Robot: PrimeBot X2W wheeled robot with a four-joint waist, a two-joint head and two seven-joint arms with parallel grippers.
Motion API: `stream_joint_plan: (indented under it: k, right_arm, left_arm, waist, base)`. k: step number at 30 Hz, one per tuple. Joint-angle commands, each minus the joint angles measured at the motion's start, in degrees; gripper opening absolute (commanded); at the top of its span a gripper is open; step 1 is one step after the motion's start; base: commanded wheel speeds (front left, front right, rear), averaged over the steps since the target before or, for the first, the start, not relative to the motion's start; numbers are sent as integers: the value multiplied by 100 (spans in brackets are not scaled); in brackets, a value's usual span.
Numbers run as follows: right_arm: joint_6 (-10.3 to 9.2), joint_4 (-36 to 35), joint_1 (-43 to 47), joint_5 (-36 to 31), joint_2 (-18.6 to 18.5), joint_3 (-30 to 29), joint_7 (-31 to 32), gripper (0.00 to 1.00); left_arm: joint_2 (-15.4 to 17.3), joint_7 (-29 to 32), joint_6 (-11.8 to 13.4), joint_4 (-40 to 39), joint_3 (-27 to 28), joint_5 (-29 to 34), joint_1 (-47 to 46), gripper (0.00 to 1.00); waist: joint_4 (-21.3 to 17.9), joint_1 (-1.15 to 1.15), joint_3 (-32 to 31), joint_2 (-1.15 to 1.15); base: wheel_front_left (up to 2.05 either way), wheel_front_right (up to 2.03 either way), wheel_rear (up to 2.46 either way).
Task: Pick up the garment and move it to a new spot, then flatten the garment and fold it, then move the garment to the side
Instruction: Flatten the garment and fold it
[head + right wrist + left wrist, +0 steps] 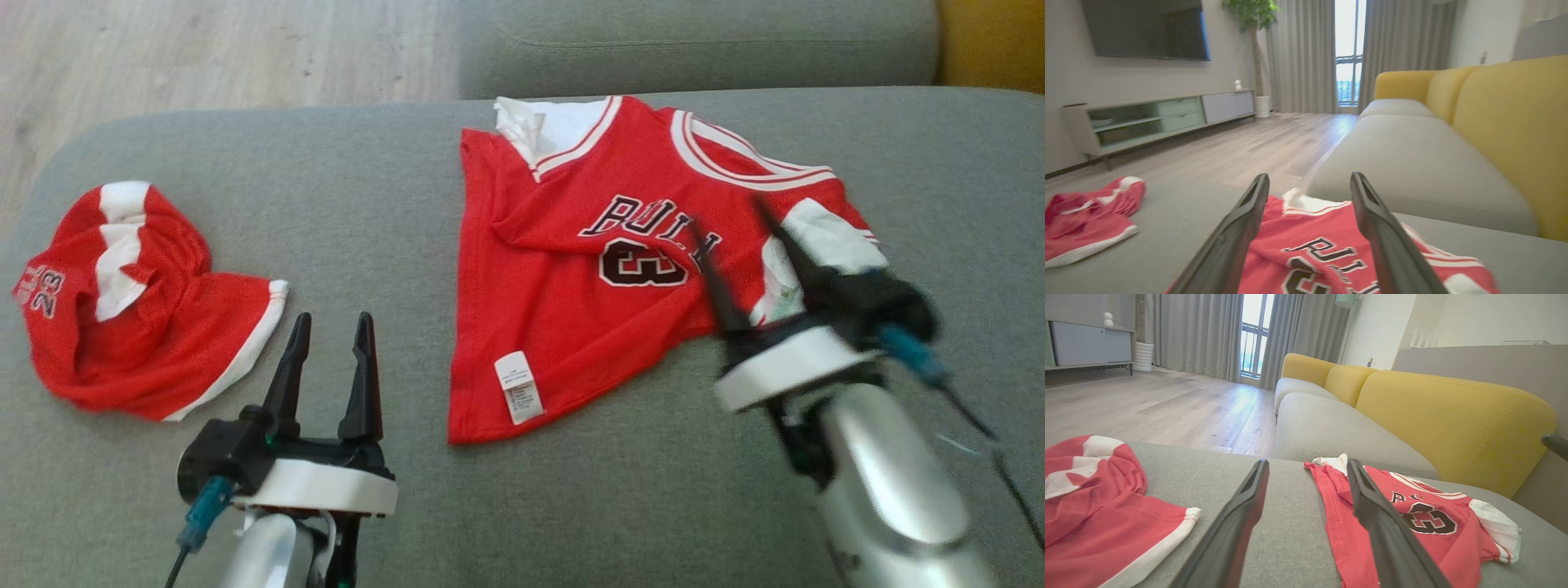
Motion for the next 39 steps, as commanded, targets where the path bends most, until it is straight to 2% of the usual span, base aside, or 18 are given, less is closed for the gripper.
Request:
stream_joint_plan:
  k: [1, 2, 6, 8, 11, 18, 22, 25, 28, 39]
  right_arm:
    - [-4, -341, 163, -110, 29, -378, 4, 100]
    - [-4, -341, 163, -110, 29, -378, 4, 100]
    - [-4, -678, 676, -247, 87, -1338, 18, 100]
    - [-4, -757, 933, -59, 122, -1764, 14, 100]
    - [-4, -802, 1199, 227, 137, -2052, -50, 100]
    - [-4, -796, 1234, 286, 140, -2020, -81, 100]
    - [-4, -824, 1136, 281, 140, -2024, -60, 100]
    - [-4, -819, 1123, 290, 140, -2029, -75, 100]
    - [-4, -776, 1140, 295, 141, -2015, -91, 100]
    - [-4, -649, 1054, 279, 141, -1981, -90, 100]
  left_arm:
    - [38, -54, -9, -229, 108, -13, -102, 100]
    - [38, -54, -9, -229, 108, -13, -102, 100]
    - [38, -54, -15, -227, -42, -29, -91, 100]
    - [38, -54, -15, -218, -113, -29, -80, 100]
    - [38, -54, -16, -191, -243, -57, -50, 100]
    - [38, -54, -8, -23, -534, -129, -42, 100]
    - [38, -26, -39, 457, -849, -167, -121, 100]
    - [38, 279, -70, 873, -1098, -177, -226, 100]
    - [38, 658, 23, 1310, -1191, -262, -314, 100]
    - [38, 1145, 44, 1834, -1502, -439, -487, 100]
  waist:
    - [-117, 0, -29, 0]
    - [-117, 0, -29, 0]
    - [-199, 0, -36, 0]
    - [-231, 0, -29, 0]
    - [-263, 0, -26, 0]
    - [-300, 0, 24, 0]
    - [-311, 0, 85, 0]
    - [-322, 0, 136, 0]
    - [-347, 0, 172, 0]
    - [-454, 0, 198, 0]
  base:
    - [0, 0, 0]
    - [0, 0, 0]
    - [0, 0, 0]
    - [0, 0, 0]
    - [0, 0, 0]
    - [0, 0, 0]
    - [0, 0, 0]
    - [0, 0, 0]
    - [0, 0, 0]
    - [0, 0, 0]
